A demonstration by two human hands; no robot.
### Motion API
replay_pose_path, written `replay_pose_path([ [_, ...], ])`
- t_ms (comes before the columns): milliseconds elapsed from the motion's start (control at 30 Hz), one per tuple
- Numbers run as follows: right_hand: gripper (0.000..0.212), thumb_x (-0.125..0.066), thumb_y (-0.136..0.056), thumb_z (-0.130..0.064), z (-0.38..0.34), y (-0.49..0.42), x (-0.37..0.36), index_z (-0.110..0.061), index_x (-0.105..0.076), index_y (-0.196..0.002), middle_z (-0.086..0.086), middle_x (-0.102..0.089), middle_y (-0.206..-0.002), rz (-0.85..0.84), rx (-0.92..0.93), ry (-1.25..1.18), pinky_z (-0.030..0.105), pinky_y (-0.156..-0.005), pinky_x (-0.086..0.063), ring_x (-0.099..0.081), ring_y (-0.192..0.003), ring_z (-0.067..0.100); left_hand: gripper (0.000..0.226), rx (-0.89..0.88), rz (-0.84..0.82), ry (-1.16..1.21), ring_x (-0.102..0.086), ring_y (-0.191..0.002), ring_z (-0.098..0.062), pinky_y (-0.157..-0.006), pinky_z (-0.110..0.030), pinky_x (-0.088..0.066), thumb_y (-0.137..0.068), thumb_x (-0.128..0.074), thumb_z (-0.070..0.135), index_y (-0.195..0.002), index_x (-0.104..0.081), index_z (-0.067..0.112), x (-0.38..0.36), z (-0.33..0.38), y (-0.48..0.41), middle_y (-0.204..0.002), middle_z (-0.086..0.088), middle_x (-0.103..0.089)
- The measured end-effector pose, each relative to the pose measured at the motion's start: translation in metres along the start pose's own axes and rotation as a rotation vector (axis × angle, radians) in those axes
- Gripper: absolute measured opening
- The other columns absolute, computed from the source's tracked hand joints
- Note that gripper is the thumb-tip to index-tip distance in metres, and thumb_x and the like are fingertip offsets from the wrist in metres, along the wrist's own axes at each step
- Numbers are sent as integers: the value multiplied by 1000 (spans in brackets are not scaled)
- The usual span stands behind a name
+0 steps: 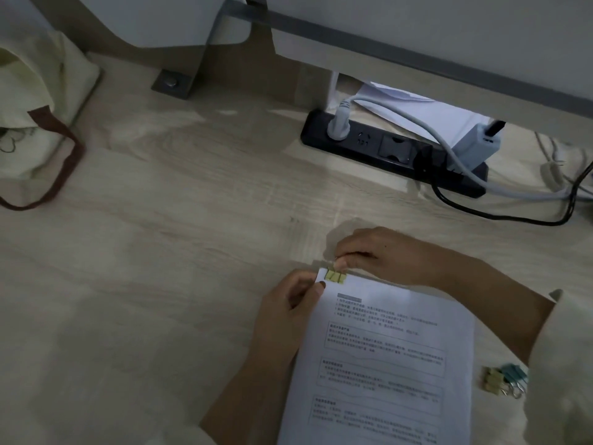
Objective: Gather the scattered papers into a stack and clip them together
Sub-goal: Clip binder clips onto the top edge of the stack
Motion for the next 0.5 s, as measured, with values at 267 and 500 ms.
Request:
replay_pose_path([
  [267, 24, -44, -95, -31, -1, -10, 6, -16, -62, -93, -16, -56, -76, -156, -72, -47, 1, -70, -35, -49, -71, -14, 9, 40, 21, -11, -61, -65, 4, -59, -11, -43, -86, -61, 19, -78, -64, 23, 1, -3, 2, -71, 11, -70],
  [500, 27, -45, -92, -38, -3, 6, 3, -24, -63, -107, -15, -60, -90, 49, -175, -213, 11, -76, -40, -55, -80, 0, 7, 58, 47, -56, -65, -73, -5, -68, -23, -49, -87, -59, 21, -86, -65, 18, -2, 0, 3, -82, 4, -72],
])
Point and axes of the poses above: each hand's wrist, its own y-axis away from the middle knuckle, its own x-axis out of the back of the hand, z = x × y, the point moved 1 cm from there along -y, towards the middle knuckle
